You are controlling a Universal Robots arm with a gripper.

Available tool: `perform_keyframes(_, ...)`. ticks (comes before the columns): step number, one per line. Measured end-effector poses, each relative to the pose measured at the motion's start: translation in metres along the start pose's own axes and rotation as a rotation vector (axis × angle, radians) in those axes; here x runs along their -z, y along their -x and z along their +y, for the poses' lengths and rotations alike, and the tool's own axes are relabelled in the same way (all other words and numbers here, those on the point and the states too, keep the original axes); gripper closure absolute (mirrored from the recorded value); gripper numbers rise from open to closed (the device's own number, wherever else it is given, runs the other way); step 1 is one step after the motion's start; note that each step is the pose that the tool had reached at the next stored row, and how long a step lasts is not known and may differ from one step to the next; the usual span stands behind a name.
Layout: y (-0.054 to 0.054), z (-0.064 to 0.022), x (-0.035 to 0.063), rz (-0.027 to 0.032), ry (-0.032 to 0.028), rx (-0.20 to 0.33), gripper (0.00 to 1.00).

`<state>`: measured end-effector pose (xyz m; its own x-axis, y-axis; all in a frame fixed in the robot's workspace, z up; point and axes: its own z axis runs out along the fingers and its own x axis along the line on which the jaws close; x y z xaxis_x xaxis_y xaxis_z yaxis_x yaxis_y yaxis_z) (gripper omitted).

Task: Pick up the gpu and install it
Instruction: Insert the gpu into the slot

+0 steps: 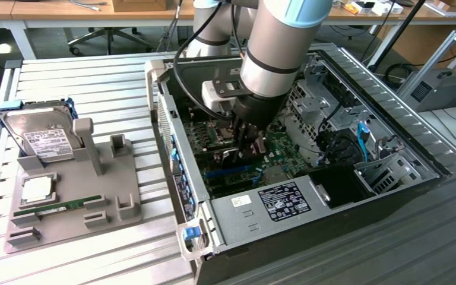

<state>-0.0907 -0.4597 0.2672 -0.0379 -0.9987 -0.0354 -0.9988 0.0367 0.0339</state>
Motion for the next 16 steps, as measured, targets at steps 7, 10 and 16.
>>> perform_keyframes(7, -0.0001, -0.0001, -0.0021, 0.0, -0.0002, -0.007, 0.73)
perform_keyframes(10, -0.0001, 0.0, -0.0023, -0.0001, -0.0002, -0.008, 0.73)
perform_keyframes(16, -0.0001, -0.0001, -0.0039, -0.0001, -0.0002, -0.008, 0.73)
